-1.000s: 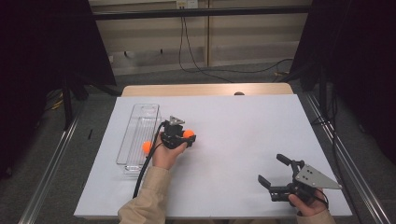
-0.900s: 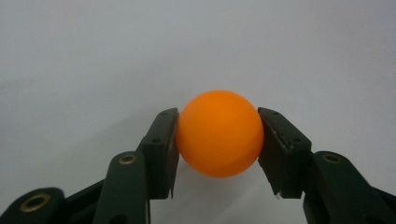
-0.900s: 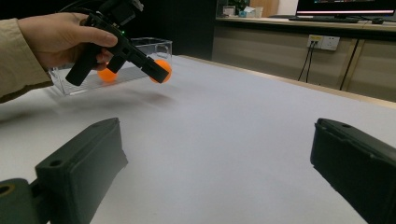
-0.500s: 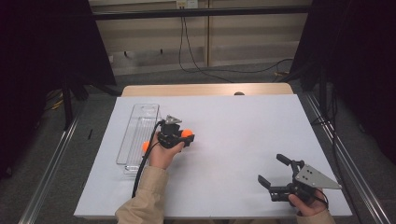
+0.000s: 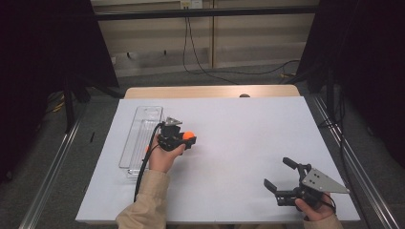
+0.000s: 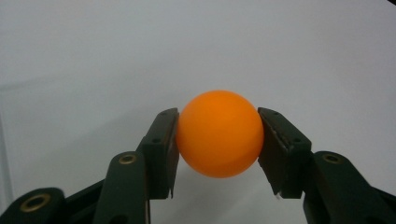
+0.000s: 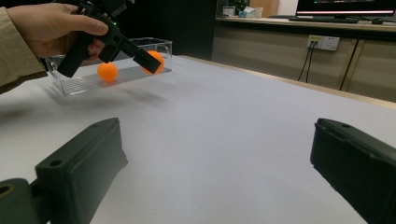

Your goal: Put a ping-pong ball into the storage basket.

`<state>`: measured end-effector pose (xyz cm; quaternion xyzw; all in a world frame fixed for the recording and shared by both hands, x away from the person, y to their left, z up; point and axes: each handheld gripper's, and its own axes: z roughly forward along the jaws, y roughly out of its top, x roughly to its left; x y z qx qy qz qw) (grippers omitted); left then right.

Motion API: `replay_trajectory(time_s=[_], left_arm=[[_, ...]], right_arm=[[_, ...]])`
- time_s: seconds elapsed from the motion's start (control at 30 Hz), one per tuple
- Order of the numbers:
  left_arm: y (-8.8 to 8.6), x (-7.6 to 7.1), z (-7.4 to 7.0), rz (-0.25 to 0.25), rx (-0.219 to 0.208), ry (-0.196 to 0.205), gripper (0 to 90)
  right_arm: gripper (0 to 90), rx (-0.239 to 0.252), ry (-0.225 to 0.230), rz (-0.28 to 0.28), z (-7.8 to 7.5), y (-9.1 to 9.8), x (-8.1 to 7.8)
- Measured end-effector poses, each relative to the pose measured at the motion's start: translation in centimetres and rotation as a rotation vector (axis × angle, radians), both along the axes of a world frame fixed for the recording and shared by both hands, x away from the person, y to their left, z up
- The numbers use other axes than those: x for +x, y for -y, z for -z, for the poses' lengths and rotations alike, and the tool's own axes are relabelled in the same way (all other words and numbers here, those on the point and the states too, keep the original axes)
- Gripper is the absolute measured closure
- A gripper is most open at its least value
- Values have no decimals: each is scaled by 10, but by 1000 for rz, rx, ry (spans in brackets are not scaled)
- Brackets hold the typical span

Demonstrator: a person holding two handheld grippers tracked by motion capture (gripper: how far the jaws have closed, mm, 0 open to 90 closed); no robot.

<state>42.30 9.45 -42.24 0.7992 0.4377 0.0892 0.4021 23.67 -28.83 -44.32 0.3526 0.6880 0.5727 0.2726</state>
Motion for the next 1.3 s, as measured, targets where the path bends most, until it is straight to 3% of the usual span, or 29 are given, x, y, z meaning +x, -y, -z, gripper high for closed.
replay_trajectory(time_s=[0.23,1.3], left_arm=[[-4,-1,-3,-12,-21,3,508],[-19,-1,-13,-43,-43,10,508]], right_arm=[[21,0,0,-2,0,0,0],[21,1,0,-2,0,-1,0]])
